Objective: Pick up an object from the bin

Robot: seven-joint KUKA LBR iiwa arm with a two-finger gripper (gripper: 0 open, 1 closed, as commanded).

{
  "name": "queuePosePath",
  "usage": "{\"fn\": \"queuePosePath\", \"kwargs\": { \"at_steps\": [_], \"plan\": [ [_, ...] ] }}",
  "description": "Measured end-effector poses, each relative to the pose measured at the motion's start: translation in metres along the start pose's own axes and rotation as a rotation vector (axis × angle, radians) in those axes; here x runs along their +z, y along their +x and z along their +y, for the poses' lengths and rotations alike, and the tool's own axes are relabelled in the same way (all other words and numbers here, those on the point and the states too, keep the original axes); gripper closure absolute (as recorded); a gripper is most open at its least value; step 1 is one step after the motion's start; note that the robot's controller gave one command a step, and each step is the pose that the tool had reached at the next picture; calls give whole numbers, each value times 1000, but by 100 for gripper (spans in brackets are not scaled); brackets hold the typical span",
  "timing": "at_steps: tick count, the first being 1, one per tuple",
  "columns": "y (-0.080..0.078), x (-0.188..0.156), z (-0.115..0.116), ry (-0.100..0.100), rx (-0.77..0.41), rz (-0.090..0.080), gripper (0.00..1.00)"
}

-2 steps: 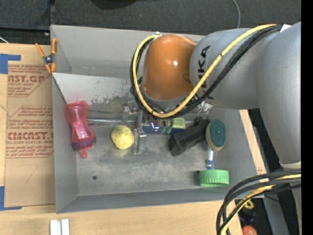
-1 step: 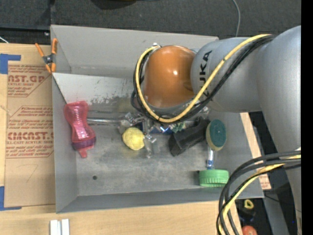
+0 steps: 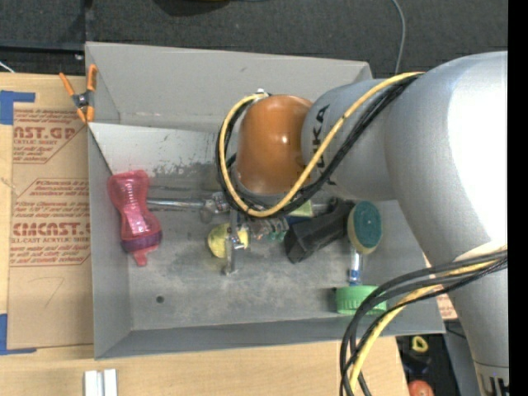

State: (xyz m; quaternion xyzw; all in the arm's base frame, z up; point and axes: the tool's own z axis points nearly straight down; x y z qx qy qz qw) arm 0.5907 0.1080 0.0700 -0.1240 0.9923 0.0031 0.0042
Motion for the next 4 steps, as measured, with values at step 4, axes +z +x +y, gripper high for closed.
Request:
{"fn": "queuePosePath", "kwargs": {
  "at_steps": [4],
  "plan": [
    [7,-30,-27,-3,-389,8,100]
  ]
}}
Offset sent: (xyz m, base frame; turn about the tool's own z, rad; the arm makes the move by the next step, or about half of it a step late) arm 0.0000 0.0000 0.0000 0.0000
